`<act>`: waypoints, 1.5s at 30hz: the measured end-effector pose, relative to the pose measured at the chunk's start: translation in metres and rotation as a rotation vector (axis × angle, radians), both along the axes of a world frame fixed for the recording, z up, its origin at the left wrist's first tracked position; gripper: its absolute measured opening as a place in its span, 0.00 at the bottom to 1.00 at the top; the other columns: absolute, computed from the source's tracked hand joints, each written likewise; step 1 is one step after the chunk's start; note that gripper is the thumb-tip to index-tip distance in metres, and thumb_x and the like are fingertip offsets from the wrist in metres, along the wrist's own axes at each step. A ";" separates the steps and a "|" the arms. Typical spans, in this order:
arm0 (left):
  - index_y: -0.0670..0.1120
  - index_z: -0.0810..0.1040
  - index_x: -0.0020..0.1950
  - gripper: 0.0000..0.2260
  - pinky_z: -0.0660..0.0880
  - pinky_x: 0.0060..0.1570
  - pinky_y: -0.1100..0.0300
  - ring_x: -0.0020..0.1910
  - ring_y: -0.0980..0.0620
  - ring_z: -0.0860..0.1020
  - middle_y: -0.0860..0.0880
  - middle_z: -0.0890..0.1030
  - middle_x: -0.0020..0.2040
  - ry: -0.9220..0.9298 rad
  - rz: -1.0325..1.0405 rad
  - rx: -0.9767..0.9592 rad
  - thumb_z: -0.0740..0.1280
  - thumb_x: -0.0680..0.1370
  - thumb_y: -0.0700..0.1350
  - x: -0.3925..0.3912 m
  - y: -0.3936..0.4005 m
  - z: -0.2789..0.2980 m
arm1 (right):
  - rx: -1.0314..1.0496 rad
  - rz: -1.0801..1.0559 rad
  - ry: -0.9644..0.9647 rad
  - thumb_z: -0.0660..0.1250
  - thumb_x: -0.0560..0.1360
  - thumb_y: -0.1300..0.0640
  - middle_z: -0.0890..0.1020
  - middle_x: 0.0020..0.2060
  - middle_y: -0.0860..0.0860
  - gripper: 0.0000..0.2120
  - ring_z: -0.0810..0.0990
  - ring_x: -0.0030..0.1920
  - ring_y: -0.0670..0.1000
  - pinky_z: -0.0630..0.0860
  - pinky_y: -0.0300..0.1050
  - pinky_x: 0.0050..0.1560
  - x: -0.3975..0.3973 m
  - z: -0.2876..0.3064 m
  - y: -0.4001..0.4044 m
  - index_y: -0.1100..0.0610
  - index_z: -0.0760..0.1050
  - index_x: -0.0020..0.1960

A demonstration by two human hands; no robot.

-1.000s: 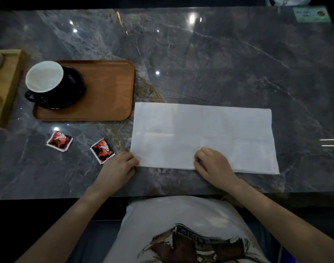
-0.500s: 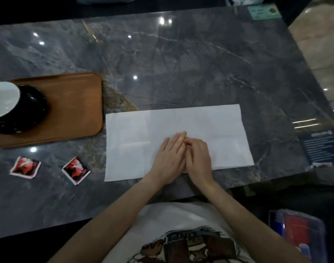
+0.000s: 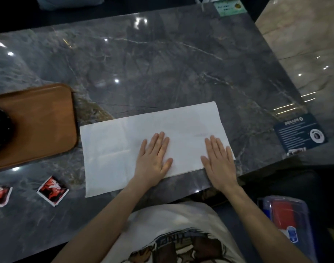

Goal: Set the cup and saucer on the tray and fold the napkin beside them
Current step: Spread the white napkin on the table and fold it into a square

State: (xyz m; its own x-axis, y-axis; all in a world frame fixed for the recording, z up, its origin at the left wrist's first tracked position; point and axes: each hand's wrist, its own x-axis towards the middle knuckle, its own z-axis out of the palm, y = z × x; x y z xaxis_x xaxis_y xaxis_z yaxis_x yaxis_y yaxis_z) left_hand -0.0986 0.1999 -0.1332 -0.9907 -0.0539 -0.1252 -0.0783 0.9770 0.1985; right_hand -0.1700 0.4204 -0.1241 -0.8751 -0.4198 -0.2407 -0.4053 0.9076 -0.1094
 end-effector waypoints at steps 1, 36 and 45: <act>0.45 0.60 0.73 0.28 0.50 0.69 0.50 0.73 0.47 0.61 0.46 0.63 0.74 -0.003 -0.002 -0.002 0.51 0.77 0.57 0.000 0.000 0.000 | 0.009 -0.027 -0.007 0.30 0.75 0.39 0.42 0.74 0.47 0.30 0.39 0.73 0.44 0.37 0.49 0.73 -0.003 0.001 0.007 0.52 0.36 0.73; 0.50 0.36 0.74 0.29 0.35 0.71 0.52 0.74 0.53 0.36 0.50 0.40 0.77 -0.120 0.157 0.001 0.32 0.74 0.57 -0.044 -0.045 0.005 | -0.170 0.268 -0.086 0.34 0.75 0.43 0.46 0.77 0.50 0.30 0.42 0.76 0.46 0.34 0.47 0.72 -0.036 -0.001 -0.155 0.53 0.40 0.75; 0.46 0.49 0.76 0.29 0.44 0.73 0.49 0.76 0.49 0.48 0.47 0.51 0.77 -0.038 0.517 0.032 0.39 0.77 0.56 -0.001 -0.099 0.006 | -0.175 0.265 -0.039 0.40 0.77 0.43 0.48 0.77 0.49 0.30 0.38 0.73 0.43 0.35 0.46 0.73 -0.034 -0.005 -0.155 0.53 0.42 0.76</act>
State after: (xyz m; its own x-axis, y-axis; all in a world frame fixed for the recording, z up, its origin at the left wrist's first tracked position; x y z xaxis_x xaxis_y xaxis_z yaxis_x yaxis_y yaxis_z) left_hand -0.0992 0.1010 -0.1272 -0.8301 -0.5310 -0.1701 -0.5571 0.8020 0.2156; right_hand -0.2045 0.2654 -0.1286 -0.7216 -0.6696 -0.1758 -0.6173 0.7373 -0.2744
